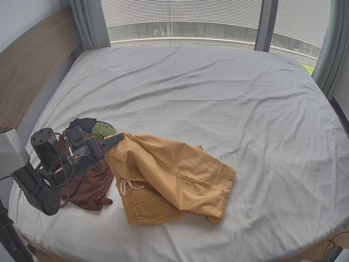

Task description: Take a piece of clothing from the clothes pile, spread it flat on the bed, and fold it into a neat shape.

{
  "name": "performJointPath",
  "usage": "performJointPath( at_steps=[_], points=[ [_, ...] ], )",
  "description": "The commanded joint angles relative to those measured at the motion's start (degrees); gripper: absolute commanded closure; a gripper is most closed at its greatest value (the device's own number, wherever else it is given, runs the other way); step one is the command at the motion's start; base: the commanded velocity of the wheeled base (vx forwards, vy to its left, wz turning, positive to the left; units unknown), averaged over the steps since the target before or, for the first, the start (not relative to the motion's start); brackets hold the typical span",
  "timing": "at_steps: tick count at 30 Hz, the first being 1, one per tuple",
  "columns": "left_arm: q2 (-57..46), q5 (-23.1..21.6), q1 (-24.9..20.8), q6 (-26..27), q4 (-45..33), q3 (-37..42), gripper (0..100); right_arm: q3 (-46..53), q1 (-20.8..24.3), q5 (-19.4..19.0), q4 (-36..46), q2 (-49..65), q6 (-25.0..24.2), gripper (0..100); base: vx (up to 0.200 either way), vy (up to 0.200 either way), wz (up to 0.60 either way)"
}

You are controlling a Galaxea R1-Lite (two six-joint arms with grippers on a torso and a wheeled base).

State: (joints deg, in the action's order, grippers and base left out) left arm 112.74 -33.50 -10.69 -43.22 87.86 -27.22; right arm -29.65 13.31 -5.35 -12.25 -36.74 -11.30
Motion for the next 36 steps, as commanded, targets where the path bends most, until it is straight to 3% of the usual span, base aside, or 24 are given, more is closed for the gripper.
performJointPath(
  at_steps=[1, 7, 17, 25, 36],
  points=[
    [0.03, 0.1, -1.0, -0.03, 0.38, 0.15, 100, -12.89, 8.66, -1.77, -1.81, -22.58, -3.9, 0, 0.0, 0.0, 0.0],
    [-0.06, 0.28, -1.0, 0.06, 0.38, -0.11, 100, -8.94, 7.87, -4.67, -8.23, -28.21, -7.6, 0, 0.0, 0.0, 0.0],
    [0.73, 0.28, -1.09, 0.15, 0.38, -0.29, 100, -4.37, 1.37, -9.33, -22.64, -43.41, -9.79, 0, 0.0, 0.0, 0.0],
    [0.82, 0.36, -0.91, 0.24, 0.38, -0.11, 100, -2.96, 1.28, -14.78, -29.85, -51.59, -17.88, 0, 0.0, 0.0, 0.0],
    [1.43, 0.36, -0.65, 0.24, 0.38, -0.2, 100, 0.38, 0.84, -15.39, -41.01, -62.84, -19.37, 0, 0.0, 0.0, 0.0]
  ],
)
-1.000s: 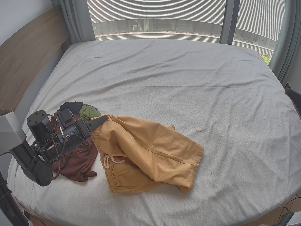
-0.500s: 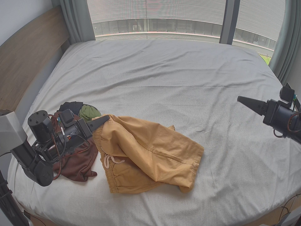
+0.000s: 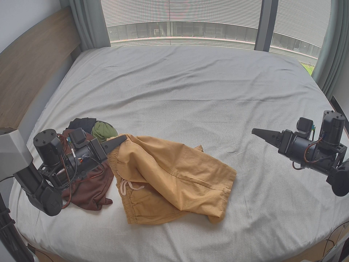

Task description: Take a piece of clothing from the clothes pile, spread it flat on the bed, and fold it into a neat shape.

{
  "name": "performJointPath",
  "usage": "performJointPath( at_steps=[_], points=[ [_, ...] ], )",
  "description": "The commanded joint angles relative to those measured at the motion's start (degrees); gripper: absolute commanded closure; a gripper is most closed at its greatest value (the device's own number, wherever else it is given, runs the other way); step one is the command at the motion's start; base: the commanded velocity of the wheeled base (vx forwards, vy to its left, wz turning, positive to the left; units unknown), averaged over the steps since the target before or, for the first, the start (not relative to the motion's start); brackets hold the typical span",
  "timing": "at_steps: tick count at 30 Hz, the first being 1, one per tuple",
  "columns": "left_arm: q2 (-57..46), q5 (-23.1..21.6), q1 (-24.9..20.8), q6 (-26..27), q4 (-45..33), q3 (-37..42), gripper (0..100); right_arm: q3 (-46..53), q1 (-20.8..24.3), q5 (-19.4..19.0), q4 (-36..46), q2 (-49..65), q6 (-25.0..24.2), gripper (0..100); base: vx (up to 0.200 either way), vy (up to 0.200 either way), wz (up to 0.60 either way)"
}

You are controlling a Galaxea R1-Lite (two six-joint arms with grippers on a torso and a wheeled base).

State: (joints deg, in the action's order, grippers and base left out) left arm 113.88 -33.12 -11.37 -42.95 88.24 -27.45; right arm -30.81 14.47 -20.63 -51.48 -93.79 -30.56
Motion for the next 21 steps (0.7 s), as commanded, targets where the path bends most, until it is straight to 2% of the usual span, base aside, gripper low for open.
performJointPath(
  at_steps=[1, 9, 13, 21],
  points=[
    [0.37, -0.1, 0.04, -0.03, 0.01, 0.03, 100, 1.71, -0.32, -0.2, -2.22, -6.58, -0.11, 0, 0.0, 0.0, 0.0],
    [0.99, -0.01, 0.04, 0.06, 0.01, 0.12, 100, 1.98, -1.02, -2.14, -5.82, -13.61, -1.61, 0, 0.0, 0.0, 0.0],
    [1.08, -0.01, 0.04, 0.06, 0.09, 0.03, 100, 2.42, -1.2, -2.31, -9.52, -16.6, -3.19, 0, 0.0, 0.0, 0.0],
    [1.16, -0.01, 0.04, 0.06, 0.01, 0.21, 100, 3.47, -0.76, -2.31, -14.52, -22.57, -3.19, 0, 0.0, 0.0, 0.0]
  ],
)
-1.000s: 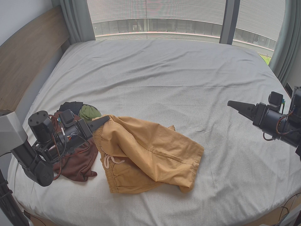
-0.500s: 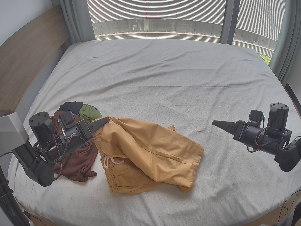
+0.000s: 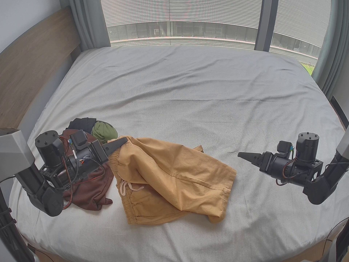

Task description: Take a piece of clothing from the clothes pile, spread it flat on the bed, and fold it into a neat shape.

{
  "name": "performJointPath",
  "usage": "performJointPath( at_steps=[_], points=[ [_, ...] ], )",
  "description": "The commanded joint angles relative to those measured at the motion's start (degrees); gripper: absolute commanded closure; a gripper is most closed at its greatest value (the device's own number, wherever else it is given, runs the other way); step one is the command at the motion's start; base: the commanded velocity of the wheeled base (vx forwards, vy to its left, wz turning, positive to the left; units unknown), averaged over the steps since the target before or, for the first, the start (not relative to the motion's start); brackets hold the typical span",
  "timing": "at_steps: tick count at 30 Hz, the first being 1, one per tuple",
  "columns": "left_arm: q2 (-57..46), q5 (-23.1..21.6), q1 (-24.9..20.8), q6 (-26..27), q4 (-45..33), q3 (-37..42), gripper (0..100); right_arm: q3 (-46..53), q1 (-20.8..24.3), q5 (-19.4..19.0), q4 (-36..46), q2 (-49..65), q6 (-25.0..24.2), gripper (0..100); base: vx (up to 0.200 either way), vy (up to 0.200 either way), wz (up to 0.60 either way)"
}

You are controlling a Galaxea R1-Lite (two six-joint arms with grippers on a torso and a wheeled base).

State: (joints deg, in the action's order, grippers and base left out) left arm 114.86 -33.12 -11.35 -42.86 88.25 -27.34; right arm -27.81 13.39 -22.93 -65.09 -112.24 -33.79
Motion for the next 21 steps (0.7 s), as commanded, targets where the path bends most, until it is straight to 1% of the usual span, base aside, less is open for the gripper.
performJointPath(
  at_steps=[1, 9, 10, 12, 17, 21],
  points=[
    [0.36, -0.01, -0.16, -0.03, 0.08, 0.19, 100, 0.56, 0.41, -0.01, -1.71, -5.36, 0.04, 0, 0.0, 0.0, 0.0],
    [0.98, -0.01, -0.34, 0.06, 0.08, 0.19, 100, 2.05, 0.77, -0.01, -6.11, -10.46, 0.04, 0, 0.0, 0.0, 0.0],
    [1.07, 0.07, -0.43, 0.06, 0.08, 0.19, 100, 2.05, 0.85, -0.01, -7.78, -13.53, 0.04, 0, 0.0, 0.0, 0.0],
    [1.07, 0.07, -0.43, 0.06, 0.08, 0.19, 100, 2.05, 0.85, -0.01, -8.22, -14.68, 0.04, 0, 0.0, 0.0, 0.0],
    [1.07, 0.07, -0.43, 0.06, 0.08, 0.1, 100, 2.14, 1.2, -0.01, -13.22, -20.3, 0.13, 0, 0.0, 0.0, 0.0],
    [1.07, -0.01, -0.34, 0.06, 0.08, 0.01, 100, 2.58, 2.26, -0.01, -14.46, -21.62, -0.4, 0, 0.0, 0.0, 0.0]
  ],
)
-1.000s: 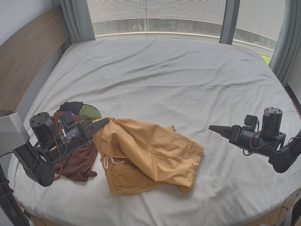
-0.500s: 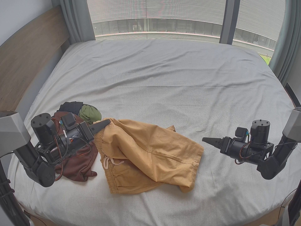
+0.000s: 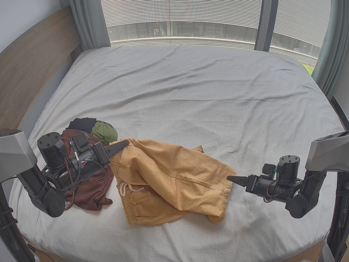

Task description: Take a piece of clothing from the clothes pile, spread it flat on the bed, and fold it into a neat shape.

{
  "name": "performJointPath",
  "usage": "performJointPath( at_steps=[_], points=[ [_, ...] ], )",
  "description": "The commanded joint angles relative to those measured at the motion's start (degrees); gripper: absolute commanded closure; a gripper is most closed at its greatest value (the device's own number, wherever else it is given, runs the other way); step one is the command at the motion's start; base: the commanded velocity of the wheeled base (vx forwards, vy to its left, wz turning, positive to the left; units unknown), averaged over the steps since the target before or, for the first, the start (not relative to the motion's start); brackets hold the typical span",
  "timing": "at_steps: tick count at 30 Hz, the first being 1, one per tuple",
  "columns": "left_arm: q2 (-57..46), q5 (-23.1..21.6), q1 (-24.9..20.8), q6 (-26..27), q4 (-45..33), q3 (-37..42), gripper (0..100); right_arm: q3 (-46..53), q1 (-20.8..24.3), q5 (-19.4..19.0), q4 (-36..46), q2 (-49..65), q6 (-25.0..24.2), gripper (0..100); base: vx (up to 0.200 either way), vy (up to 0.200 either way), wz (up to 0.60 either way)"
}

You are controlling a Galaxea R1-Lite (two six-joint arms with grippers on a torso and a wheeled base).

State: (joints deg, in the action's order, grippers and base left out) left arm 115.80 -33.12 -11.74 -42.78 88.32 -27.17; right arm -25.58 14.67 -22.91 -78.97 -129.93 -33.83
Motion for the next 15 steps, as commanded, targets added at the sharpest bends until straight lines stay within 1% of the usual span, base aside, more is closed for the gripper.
performJointPath(
  at_steps=[1, 5, 9, 15],
  points=[
    [0.13, -0.01, 0.05, -0.03, 0.01, -0.16, 100, 0.35, 1.16, -0.03, -0.57, -3.93, -0.54, 0, 0.0, 0.0, 0.0],
    [0.13, 0.07, 0.05, -0.03, 0.01, -0.16, 100, 0.26, 3.09, 0.05, -0.75, -4.37, -2.21, 0, 0.0, 0.0, 0.0],
    [0.04, 0.07, 0.05, -0.03, 0.01, -0.07, 100, 0.18, 4.93, 0.23, -1.89, -6.13, -2.38, 0, 0.0, 0.0, 0.0],
    [-0.05, 0.07, 0.05, -0.03, 0.01, -0.07, 100, -0.09, 5.81, 0.76, -8.13, -10.96, -2.38, 0, 0.0, 0.0, 0.0]
  ],
)
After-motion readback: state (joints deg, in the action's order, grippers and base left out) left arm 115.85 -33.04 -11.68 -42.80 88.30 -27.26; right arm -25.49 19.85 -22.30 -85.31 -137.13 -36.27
